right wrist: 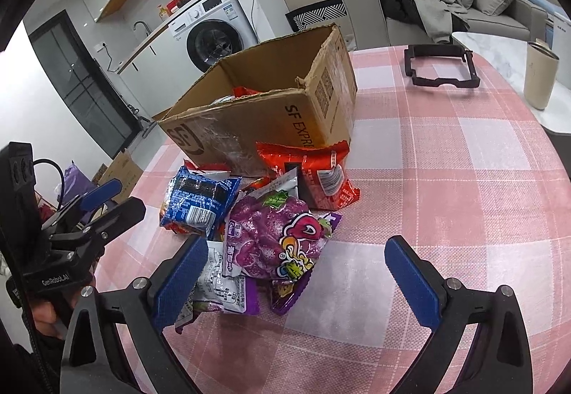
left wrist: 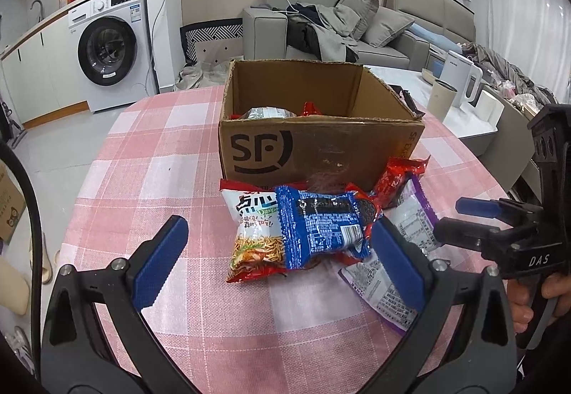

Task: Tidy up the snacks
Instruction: 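Move left tool to the blue Oreo pack while right tool approaches the purple grape candy bag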

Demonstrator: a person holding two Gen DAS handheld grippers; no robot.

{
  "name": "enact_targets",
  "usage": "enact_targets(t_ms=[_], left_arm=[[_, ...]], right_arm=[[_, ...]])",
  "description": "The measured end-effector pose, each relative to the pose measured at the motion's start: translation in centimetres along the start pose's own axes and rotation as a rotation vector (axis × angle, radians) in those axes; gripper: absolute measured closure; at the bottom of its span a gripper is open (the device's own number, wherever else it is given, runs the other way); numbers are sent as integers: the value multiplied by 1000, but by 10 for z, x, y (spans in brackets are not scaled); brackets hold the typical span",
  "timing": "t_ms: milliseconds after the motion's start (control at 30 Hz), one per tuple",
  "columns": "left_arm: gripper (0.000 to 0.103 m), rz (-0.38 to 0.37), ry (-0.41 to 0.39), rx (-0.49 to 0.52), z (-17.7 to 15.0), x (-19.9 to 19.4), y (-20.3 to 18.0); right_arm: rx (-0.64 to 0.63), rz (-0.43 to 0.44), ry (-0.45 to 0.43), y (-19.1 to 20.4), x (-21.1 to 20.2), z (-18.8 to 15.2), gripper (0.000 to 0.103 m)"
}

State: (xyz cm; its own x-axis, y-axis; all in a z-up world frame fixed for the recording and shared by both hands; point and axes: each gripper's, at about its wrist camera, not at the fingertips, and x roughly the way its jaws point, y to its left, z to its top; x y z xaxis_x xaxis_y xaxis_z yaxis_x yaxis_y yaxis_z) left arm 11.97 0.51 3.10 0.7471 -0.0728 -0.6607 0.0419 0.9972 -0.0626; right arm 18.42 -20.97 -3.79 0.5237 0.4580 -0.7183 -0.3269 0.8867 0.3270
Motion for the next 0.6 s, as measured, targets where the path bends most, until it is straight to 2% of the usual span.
enact_targets(t_ms=[267,500,600], left_arm=[[1,13,9,-17,-5,10,5],[1,18,29,-28,-7,18,7],[1,21,24,-35,-7,20,9]], right_arm=[[54,75,15,-4,6,0,4],[71,71,41,-3,18,2,10],[85,66,52,-5,26,1,17]])
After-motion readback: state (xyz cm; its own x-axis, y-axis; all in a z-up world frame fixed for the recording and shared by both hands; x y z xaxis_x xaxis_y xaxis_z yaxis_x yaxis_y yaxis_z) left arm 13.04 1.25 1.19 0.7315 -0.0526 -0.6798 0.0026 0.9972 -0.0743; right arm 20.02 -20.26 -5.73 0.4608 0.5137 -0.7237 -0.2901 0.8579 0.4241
